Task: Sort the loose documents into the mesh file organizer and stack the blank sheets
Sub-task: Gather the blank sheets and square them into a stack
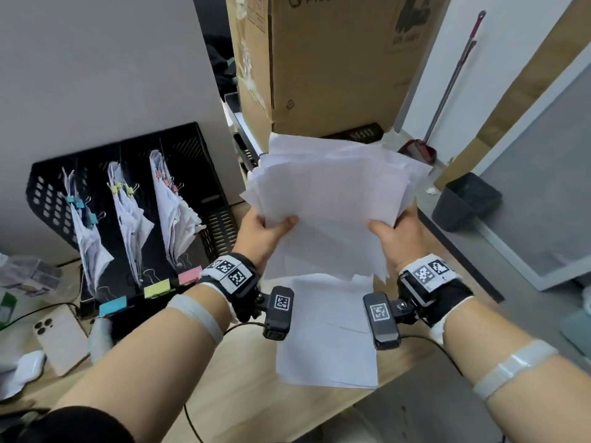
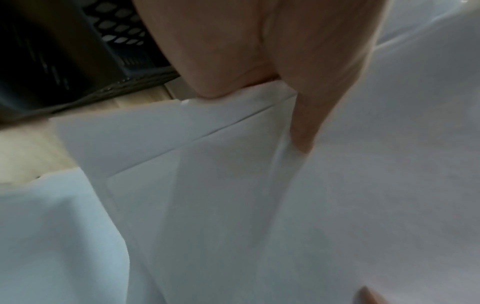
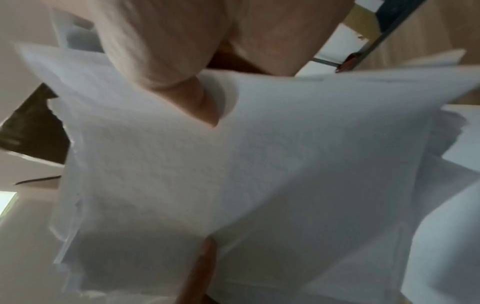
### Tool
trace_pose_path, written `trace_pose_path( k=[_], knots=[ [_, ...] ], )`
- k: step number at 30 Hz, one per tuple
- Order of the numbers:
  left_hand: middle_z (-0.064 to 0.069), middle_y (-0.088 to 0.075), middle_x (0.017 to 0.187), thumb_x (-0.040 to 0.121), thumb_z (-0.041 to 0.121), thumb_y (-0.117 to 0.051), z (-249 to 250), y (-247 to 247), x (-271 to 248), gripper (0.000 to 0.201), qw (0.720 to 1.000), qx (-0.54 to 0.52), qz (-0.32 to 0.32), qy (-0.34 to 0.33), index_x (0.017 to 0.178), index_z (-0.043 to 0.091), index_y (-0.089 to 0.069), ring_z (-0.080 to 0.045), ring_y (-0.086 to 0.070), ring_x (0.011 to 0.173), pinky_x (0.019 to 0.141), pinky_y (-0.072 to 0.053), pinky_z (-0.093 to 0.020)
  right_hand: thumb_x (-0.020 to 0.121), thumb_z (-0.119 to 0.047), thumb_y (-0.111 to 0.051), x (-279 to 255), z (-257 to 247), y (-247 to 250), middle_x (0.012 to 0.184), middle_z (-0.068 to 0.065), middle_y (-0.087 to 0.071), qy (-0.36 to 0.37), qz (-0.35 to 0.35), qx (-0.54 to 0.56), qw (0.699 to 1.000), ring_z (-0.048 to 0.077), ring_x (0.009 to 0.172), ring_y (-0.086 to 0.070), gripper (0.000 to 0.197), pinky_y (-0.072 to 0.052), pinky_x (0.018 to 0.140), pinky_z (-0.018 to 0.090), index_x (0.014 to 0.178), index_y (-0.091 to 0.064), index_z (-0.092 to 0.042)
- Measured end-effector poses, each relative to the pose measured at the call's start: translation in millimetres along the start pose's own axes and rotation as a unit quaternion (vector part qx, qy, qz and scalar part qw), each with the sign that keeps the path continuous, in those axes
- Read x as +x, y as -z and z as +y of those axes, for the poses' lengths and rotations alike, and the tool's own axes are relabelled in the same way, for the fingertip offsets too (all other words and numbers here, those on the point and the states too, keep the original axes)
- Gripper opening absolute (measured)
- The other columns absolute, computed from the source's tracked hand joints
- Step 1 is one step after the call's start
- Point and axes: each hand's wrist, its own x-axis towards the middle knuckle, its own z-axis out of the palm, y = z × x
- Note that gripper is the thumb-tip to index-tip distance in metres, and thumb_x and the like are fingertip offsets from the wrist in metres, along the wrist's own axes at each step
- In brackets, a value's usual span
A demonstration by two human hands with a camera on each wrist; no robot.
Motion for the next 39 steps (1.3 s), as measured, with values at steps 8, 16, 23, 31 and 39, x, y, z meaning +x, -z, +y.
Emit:
trace_pose_path(
  k=[8, 16, 23, 31, 39],
  knots=[
    [-0.011, -0.075, 0.114, 0.076, 0.011, -0.081, -57, -22, -15, 0.034, 0.992, 0.082, -0.01, 0.098, 0.108, 0.02, -0.072, -0.031, -0.069, 0.11, 0.103, -0.052, -0.053, 0.077, 0.003, -0.064, -12, 73, -6, 0.09, 0.01, -0.068, -0.145, 0.013, -0.001, 0.989, 0.025, 0.086, -0.064, 0.023, -0.045, 0.073, 0.026, 0.099, -0.067, -0.002],
    [-0.009, -0.07, 0.125, 0.088, 0.011, -0.074, -36, -25, 7, 0.046, 0.98, 0.131, -0.036, 0.143, 0.132, 0.009, -0.061, -0.028, -0.067, 0.115, 0.107, -0.049, -0.046, 0.088, -0.022, -0.067, 16, 68, 17, 0.105, 0.003, -0.069, -0.111, -0.092, -0.132, 0.981, 0.018, 0.098, -0.064, 0.029, -0.045, 0.086, 0.024, 0.114, -0.067, -0.008],
    [-0.009, -0.072, 0.109, 0.086, 0.013, -0.069, -90, -35, 6, 0.025, 0.882, 0.385, -0.117, 0.244, 0.11, 0.006, -0.071, -0.03, -0.069, 0.101, 0.088, -0.057, -0.038, 0.09, -0.029, -0.061, 13, 133, 6, 0.111, 0.009, -0.067, -0.329, -0.15, -0.202, 0.91, 0.031, 0.105, -0.064, 0.033, -0.049, 0.094, 0.033, 0.113, -0.063, -0.006],
    [-0.011, -0.069, 0.119, 0.08, 0.016, -0.071, -123, -48, 8, 0.045, 0.879, 0.401, -0.09, 0.241, 0.125, 0.013, -0.063, -0.031, -0.066, 0.105, 0.091, -0.056, -0.038, 0.093, -0.026, -0.057, 16, 162, 3, 0.114, 0.009, -0.068, -0.307, -0.127, -0.195, 0.923, 0.027, 0.096, -0.062, 0.03, -0.044, 0.085, 0.026, 0.117, -0.064, -0.01],
    [-0.008, -0.065, 0.127, 0.087, 0.014, -0.064, -117, -47, 10, 0.047, 0.894, 0.369, -0.08, 0.24, 0.133, 0.011, -0.052, -0.029, -0.062, 0.115, 0.097, -0.051, -0.038, 0.093, -0.023, -0.053, 22, 155, -3, 0.132, 0.01, -0.06, -0.244, -0.109, -0.227, 0.937, 0.032, 0.118, -0.059, 0.043, -0.047, 0.1, 0.038, 0.135, -0.05, -0.014]
  ],
)
